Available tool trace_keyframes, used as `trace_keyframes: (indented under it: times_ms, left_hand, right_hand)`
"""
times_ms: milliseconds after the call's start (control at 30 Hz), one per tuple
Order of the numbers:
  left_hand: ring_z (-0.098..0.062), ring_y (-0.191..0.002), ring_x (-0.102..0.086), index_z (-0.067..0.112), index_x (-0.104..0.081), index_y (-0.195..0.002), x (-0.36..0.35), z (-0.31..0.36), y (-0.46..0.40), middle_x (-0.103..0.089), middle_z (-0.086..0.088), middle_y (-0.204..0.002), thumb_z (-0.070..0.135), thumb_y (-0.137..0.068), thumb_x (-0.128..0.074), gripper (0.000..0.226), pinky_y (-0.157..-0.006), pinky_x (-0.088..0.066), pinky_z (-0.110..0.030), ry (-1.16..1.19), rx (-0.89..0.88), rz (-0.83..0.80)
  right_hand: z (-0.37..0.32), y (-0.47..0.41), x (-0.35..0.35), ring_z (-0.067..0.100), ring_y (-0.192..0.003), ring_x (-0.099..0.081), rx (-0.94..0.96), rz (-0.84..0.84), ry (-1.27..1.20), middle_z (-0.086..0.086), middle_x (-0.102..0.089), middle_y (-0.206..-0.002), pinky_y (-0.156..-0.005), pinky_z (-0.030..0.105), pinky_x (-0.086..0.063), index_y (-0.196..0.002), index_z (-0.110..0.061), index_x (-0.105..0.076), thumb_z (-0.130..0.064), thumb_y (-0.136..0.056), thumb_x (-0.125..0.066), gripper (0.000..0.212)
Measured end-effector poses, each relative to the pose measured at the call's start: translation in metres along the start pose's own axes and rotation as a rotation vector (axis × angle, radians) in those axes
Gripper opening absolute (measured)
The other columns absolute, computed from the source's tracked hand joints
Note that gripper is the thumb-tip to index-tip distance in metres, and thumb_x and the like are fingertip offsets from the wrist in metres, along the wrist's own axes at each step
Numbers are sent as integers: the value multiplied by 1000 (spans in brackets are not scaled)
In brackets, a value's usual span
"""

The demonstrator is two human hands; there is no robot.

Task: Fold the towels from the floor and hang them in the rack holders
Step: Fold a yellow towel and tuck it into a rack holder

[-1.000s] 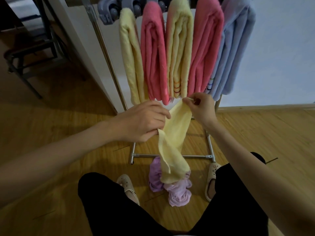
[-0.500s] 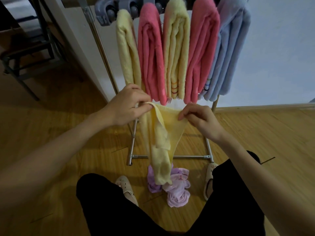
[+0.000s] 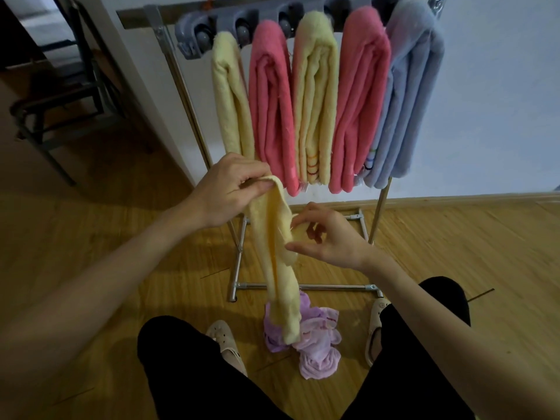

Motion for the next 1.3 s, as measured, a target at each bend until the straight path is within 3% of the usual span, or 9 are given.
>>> trace_keyframes:
  times_ms: [100,200,433,533,700,833,967,1133,1300]
  left_hand:
    - [-24,-63,-55,2,-62,-76,-1,5,2,-57,-9,-65,27,-93,-45,34,-73,-38,-33,-28,-66,-38]
    - [-23,-72,-59,5,-66,-85,-1,6,3,-63,-7,-74,23,-94,-48,27,-80,-33,-12,-68,-88,-60]
    - [-24,-68,-59,3,-66,-85,9,-4,7,-62,-8,-72,23,-94,-48,28,-77,-38,-29,-55,-39,-16]
    - [-19,-73,-58,6,-66,-88,12,-9,14,-63,-2,-76,27,-93,-46,30,-85,-35,-17,-87,-47,-74]
    - [-14,-100,-53,13,-66,-90,10,-15,31,-59,1,-104,40,-94,-42,36,-99,-35,-30,-299,-108,-280]
    - [-13,-119,-48,16,-67,-87,18,-17,38,-54,2,-129,38,-92,-47,31,-103,-35,-35,-326,-68,-239]
    - [-16,-100,-63,9,-71,-87,25,-13,35,-70,-2,-101,25,-87,-66,16,-94,-48,-45,-240,-20,-104]
    - [-5,-81,-65,6,-73,-81,29,-6,32,-71,-1,-84,39,-77,-65,35,-79,-53,-20,9,105,111]
    - [-6,-78,-63,8,-71,-82,27,-12,32,-68,0,-80,41,-76,-67,33,-75,-50,-12,61,165,207]
  right_hand:
    - [2,-3,-3,12,-66,-50,4,32,-17,8,-56,-93,-67,21,-45,-114,-9,-67,-27,-71,-83,49]
    - [3,-5,-2,10,-64,-50,11,42,-68,8,-59,-89,-64,23,-45,-100,-12,-70,-24,-72,-83,33]
    - [12,1,7,8,-63,-51,9,130,-75,5,-60,-79,-60,27,-45,-77,-15,-69,-18,-82,-74,8]
    - [19,4,22,8,-63,-51,-16,163,-72,4,-62,-79,-59,28,-44,-77,-8,-69,-16,-84,-72,11]
    - [24,4,47,10,-63,-51,9,223,-41,5,-62,-79,-60,23,-42,-77,-8,-67,-16,-86,-69,12]
    - [21,2,64,15,-60,-50,50,269,-58,9,-61,-74,-56,24,-41,-75,-4,-68,-26,-84,-68,24]
    - [10,-2,69,22,-66,-56,82,348,-97,6,-65,-77,-58,31,-44,-81,-13,-70,-21,-87,-68,10]
    - [-2,-7,76,28,-72,-59,109,421,-160,9,-67,-85,-60,35,-46,-89,-9,-72,-11,-88,-67,6]
    - [-10,-6,81,19,-67,-58,145,472,-106,0,-68,-81,-58,27,-45,-92,-18,-71,-15,-88,-67,6]
Point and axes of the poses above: each hand's wrist, its own y-axis away from the middle knuckle, its own x-axis out of the back of the hand, z = x × y, the point moved 4 cm from there along -y, towards the middle knuckle
